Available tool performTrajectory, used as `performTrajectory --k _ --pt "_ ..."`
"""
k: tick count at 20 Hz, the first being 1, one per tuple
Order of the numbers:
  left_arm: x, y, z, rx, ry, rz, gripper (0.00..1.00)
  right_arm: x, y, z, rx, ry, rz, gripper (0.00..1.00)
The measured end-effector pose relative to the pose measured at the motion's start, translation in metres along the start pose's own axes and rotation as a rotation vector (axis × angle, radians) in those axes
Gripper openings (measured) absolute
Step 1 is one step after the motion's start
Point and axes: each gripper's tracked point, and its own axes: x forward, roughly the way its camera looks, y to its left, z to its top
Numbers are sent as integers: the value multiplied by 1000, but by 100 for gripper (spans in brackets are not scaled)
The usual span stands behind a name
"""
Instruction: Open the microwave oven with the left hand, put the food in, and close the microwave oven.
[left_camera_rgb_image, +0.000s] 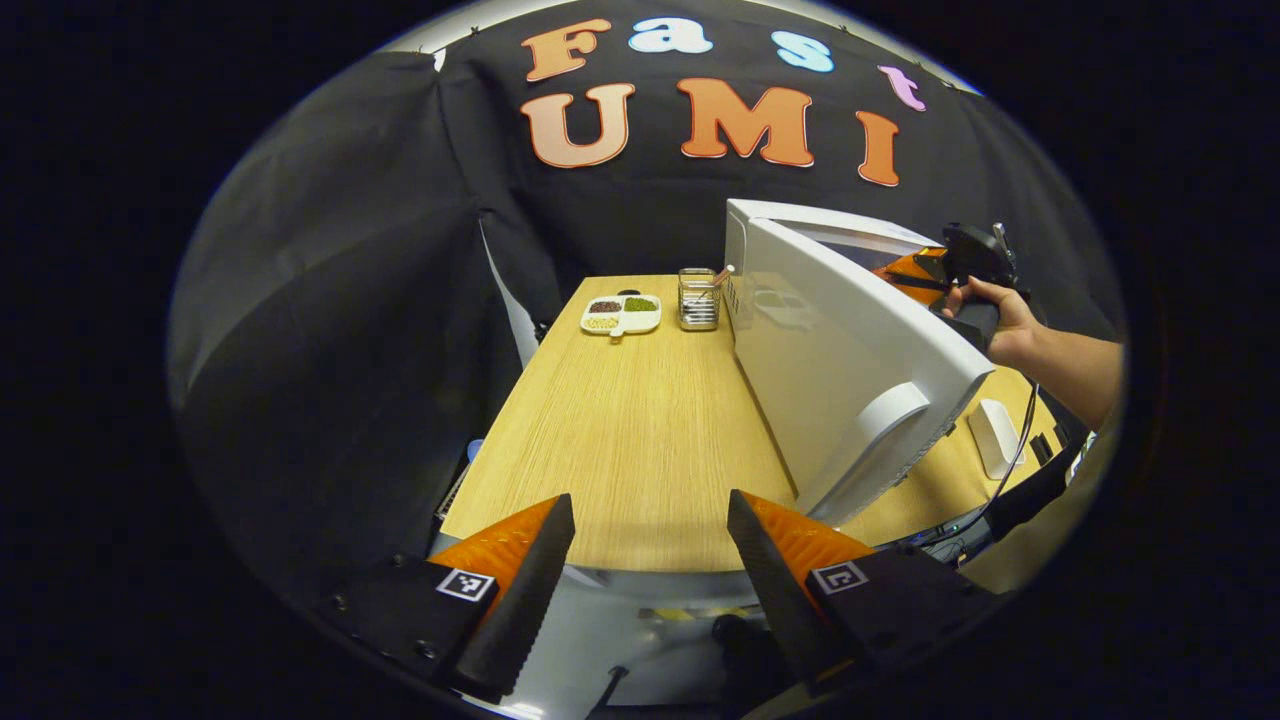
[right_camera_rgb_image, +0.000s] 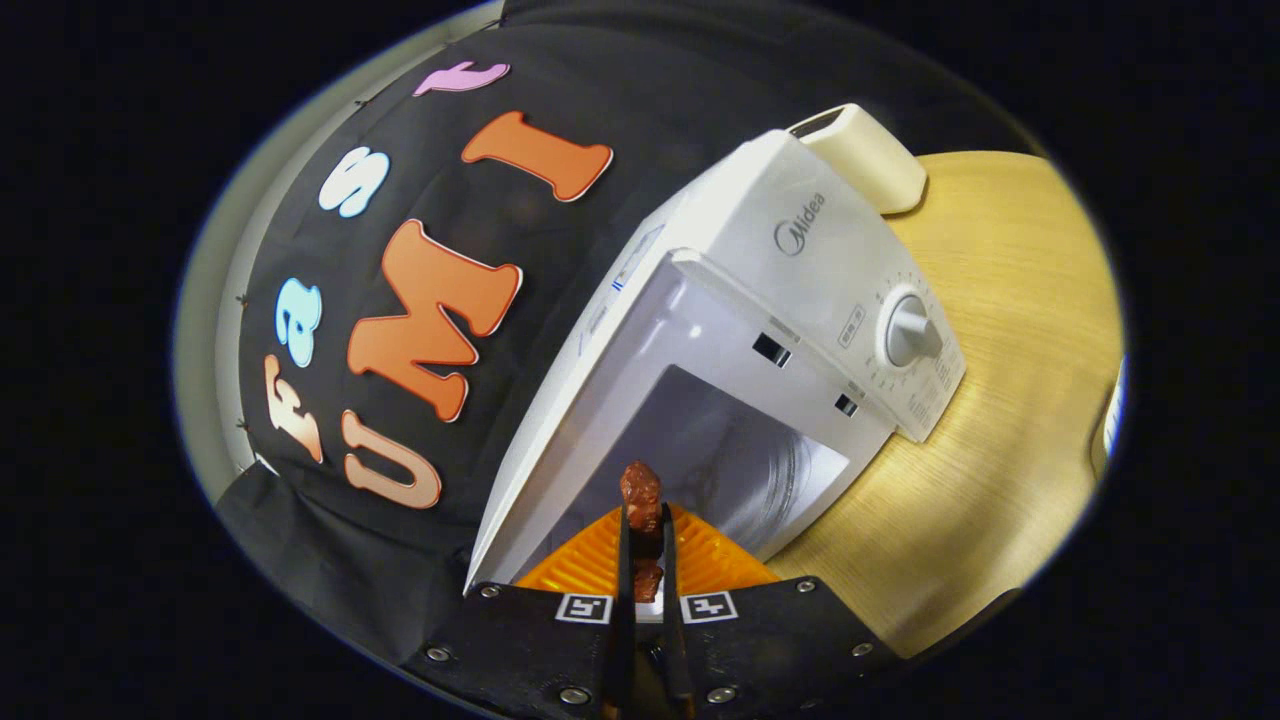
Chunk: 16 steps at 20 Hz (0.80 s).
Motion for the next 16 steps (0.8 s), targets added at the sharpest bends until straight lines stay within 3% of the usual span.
performTrajectory --k 4,5,6,9,10,11,12,14,16 --pt "9 12 5 39 21 15 99 41 -5 -15 67 -44 -39 11" --pt "9 15 6 44 27 19 91 49 -5 -18 87 -48 -53 11" --pt "11 18 7 46 29 24 99 58 -9 -22 102 -49 -73 11" --pt "16 22 8 46 42 31 99 82 -21 -29 82 -86 -132 11" --pt "17 21 10 41 42 30 90 87 -25 -31 71 -95 -152 11" --pt "19 21 10 37 44 32 99 91 -26 -30 80 -105 -149 11" --pt "20 19 12 33 43 32 99 96 -28 -31 87 -95 -167 11" --pt "26 14 15 26 37 25 99 100 -35 -43 106 -47 -218 18" --pt "33 6 21 19 25 9 99 101 -42 -52 47 -3 -265 25"
